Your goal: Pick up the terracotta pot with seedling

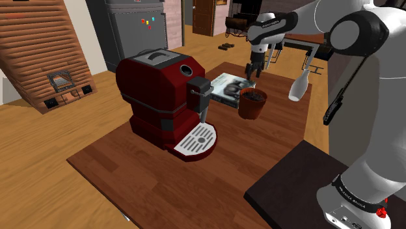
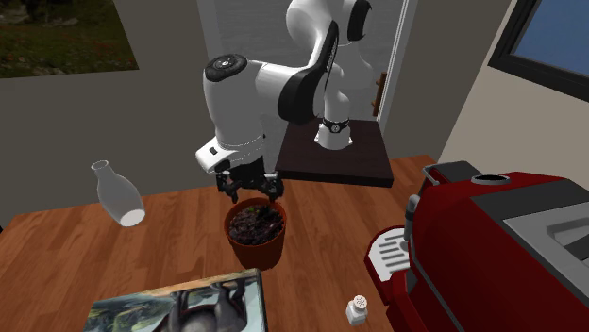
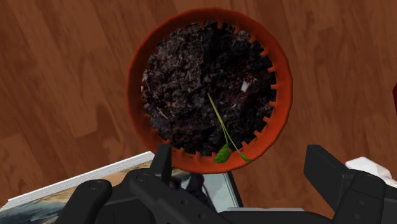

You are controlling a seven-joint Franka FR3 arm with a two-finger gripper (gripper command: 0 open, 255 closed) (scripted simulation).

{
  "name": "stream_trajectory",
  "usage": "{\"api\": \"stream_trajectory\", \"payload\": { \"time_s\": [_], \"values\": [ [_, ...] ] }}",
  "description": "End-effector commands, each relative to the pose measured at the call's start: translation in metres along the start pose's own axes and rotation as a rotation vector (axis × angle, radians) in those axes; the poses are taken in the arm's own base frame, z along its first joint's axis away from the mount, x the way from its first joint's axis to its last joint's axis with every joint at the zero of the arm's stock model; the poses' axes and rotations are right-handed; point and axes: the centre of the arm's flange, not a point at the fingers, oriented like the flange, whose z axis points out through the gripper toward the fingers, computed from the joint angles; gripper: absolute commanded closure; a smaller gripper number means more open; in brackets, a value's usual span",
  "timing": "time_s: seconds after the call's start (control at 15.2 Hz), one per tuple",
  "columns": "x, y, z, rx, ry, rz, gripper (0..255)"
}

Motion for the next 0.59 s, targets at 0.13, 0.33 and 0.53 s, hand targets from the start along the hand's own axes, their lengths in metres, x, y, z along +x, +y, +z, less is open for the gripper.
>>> {"api": "stream_trajectory", "payload": {
  "time_s": [0.13, 0.33, 0.53],
  "values": [
    [0.003, 0.001, 0.02, 0.0, 0.001, -0.001, 0],
    [0.004, 0.001, 0.034, 0.0, 0.001, -0.001, 0],
    [0.004, 0.001, 0.034, 0.0, 0.001, -0.001, 255]
  ]
}}
